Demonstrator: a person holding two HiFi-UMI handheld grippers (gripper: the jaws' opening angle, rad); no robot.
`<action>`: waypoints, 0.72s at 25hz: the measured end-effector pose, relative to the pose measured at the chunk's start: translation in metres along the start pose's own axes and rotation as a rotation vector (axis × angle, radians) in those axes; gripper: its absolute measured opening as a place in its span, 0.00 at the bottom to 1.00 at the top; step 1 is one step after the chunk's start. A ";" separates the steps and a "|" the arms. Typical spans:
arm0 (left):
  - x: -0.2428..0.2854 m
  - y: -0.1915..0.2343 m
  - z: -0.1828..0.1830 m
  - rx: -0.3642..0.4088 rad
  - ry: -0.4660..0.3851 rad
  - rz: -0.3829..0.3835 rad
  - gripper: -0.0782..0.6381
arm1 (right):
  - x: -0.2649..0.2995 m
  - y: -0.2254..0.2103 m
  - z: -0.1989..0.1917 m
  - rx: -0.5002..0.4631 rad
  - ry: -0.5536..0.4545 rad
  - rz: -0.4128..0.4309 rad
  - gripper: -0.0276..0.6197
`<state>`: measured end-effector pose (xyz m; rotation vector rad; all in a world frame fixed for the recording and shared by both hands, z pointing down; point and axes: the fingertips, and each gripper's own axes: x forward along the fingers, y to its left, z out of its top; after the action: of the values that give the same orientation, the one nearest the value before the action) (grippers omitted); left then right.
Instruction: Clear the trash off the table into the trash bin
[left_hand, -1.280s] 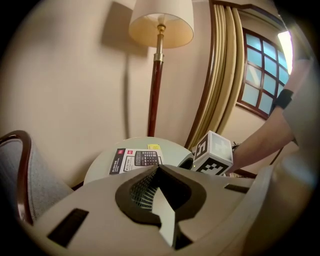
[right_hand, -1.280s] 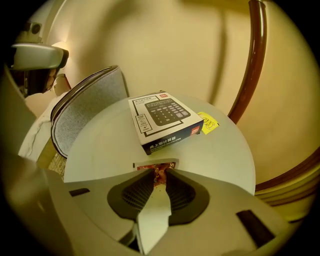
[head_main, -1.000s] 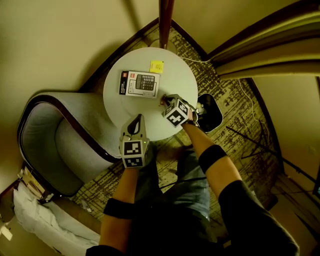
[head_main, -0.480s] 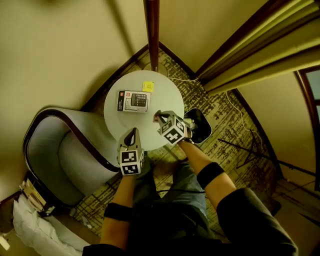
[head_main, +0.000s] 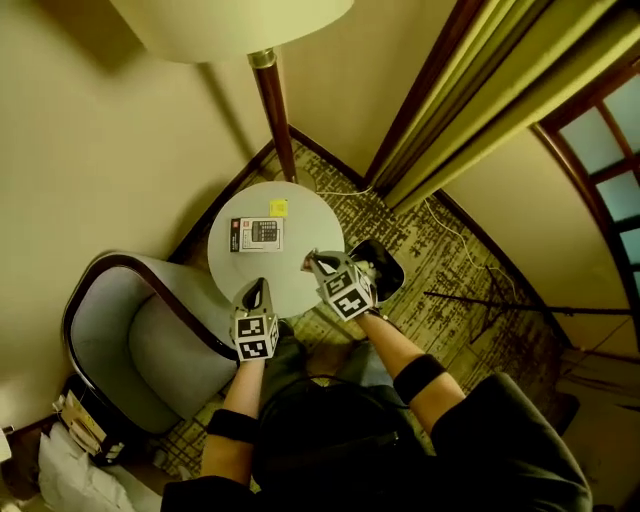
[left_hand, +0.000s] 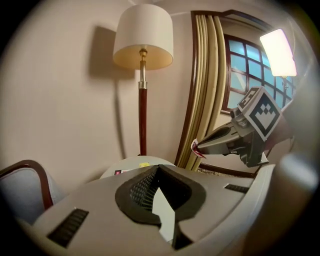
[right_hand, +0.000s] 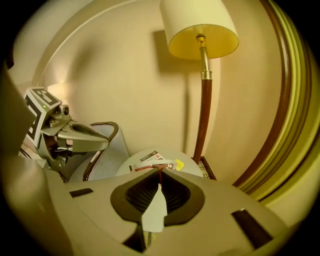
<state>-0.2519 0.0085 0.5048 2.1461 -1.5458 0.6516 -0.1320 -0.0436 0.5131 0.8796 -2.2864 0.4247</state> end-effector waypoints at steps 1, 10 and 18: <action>-0.002 -0.005 0.004 0.003 0.000 -0.009 0.11 | -0.007 -0.001 0.000 0.016 -0.011 -0.009 0.10; 0.027 -0.075 0.033 0.114 0.013 -0.170 0.11 | -0.062 -0.045 -0.036 0.153 -0.038 -0.144 0.10; 0.061 -0.199 0.038 0.283 0.027 -0.401 0.11 | -0.150 -0.100 -0.126 0.365 -0.022 -0.365 0.10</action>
<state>-0.0408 -0.0008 0.4983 2.5433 -1.0067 0.7875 0.0792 0.0189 0.5128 1.4572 -2.0355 0.6779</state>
